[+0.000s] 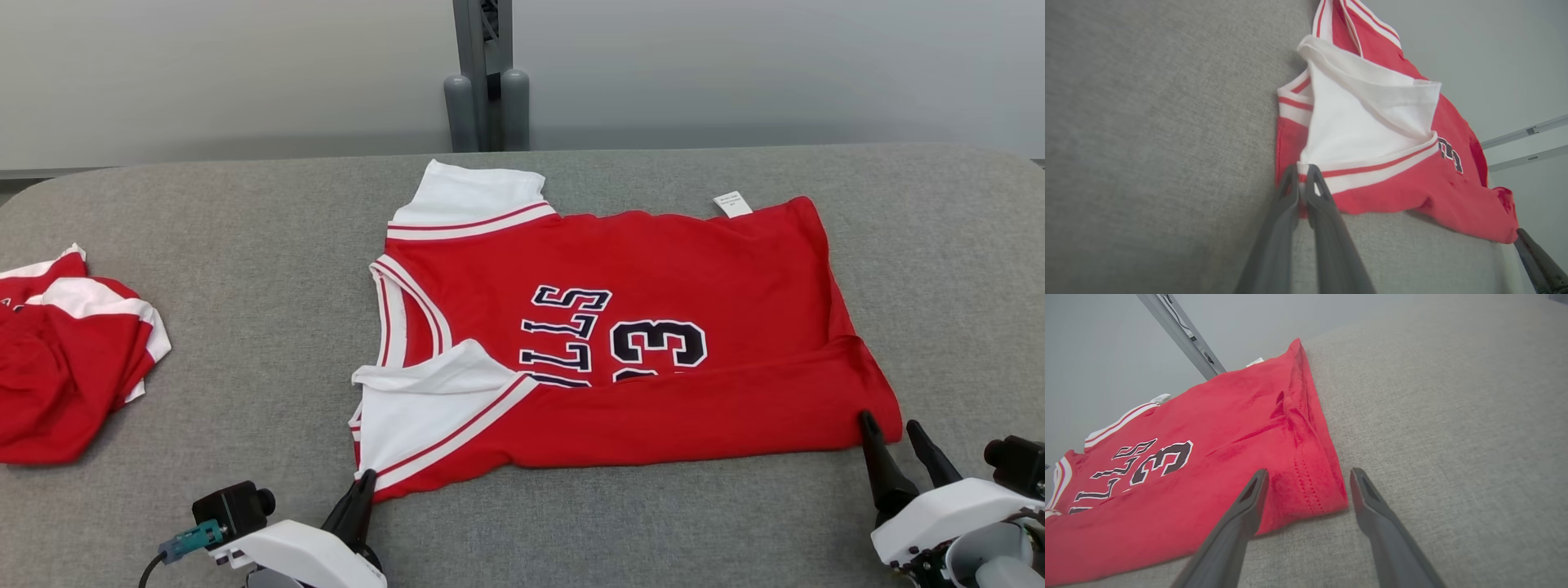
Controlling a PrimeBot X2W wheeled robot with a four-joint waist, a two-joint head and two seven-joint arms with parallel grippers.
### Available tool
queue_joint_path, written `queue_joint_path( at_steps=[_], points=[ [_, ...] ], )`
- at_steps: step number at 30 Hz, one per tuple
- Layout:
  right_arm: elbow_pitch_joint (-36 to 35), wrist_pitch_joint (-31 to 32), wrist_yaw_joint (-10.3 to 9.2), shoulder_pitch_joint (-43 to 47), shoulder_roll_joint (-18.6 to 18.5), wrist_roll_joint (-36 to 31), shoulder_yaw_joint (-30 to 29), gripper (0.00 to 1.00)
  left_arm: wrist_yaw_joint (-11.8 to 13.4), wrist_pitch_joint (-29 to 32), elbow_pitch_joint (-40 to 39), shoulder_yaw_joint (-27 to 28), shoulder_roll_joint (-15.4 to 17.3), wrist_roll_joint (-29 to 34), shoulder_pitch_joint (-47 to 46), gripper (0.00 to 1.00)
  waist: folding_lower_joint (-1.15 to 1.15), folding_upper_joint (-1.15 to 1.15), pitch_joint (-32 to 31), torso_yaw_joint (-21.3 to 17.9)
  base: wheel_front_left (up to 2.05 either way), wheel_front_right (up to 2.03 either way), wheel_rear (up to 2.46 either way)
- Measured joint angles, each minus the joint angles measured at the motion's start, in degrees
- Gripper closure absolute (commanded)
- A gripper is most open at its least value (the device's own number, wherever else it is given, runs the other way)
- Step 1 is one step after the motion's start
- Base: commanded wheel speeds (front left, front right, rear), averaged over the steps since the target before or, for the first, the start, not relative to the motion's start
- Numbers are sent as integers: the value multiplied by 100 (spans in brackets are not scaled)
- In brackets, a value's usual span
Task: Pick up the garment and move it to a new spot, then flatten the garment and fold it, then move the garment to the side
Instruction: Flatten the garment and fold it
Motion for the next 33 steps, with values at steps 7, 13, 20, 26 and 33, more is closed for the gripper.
queue_joint_path(
  at_steps=[7, 13, 20, 26, 33],
  points=[
    [516, 141, 0, -205, 45, 226, 60, 9, -93, -49, 88, -25, -10, 54, -110, 100, 0, 0, 21, 104, 0, 0, 0],
    [617, 142, 0, -263, -22, 522, 283, 100, -171, -79, 164, -46, -31, 94, -184, 100, 0, 0, 18, 150, 0, 0, 0],
    [433, 89, 0, -108, -214, 748, 485, 100, -196, -143, 81, -31, 44, 99, -139, 100, 0, 0, -2, 104, 0, 0, 0],
    [3, 74, 0, 203, -435, 953, 669, 100, -142, -242, -247, 4, 189, 100, 178, 100, 0, 0, -97, 51, 0, 0, 0],
    [-554, 32, 1, 888, -805, 1150, 714, 100, 75, -242, -766, -32, 368, 105, 684, 100, 0, 0, -313, 83, 0, 0, 0]
  ],
)
